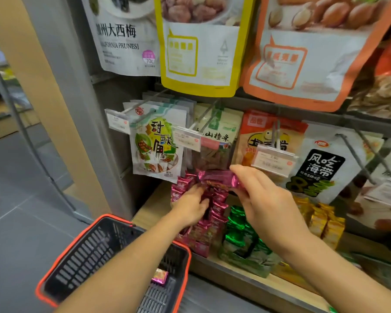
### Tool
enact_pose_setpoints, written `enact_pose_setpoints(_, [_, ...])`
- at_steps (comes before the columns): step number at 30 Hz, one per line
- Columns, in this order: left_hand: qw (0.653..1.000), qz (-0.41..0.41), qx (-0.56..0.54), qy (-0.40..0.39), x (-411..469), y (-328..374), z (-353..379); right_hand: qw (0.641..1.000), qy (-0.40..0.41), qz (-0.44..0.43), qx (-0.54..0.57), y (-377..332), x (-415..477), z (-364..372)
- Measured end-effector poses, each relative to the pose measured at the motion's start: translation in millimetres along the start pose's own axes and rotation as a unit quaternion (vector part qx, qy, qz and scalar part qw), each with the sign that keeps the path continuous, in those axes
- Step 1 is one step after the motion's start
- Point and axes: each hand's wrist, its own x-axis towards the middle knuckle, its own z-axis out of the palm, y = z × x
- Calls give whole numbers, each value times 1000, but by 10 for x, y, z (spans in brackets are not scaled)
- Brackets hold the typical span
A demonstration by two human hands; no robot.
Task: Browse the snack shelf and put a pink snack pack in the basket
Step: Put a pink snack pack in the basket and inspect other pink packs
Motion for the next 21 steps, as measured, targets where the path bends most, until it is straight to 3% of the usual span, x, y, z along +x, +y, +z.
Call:
enact_pose_setpoints(5, [999, 38, 27, -5, 45, -209, -25, 992, -35, 71, 101, 100, 269, 330])
enact_pose_setpoints(11, [994, 103, 17, -18, -33, -320, -143, 989, -48, 99, 98, 230, 434, 594])
enact_pose_setpoints(16, [992, 65, -61, 86, 112, -243, -507, 966, -149, 185, 98, 276, 457, 890])
enact_pose_setpoints(18, [995, 58, 21, 73, 300, -157, -619, 964, -161, 196, 77, 282, 446, 992])
enact_pose_setpoints(21, [982, 80, 168, -10, 567, -13, -573, 963, -152, 203, 93, 284, 440, 1088])
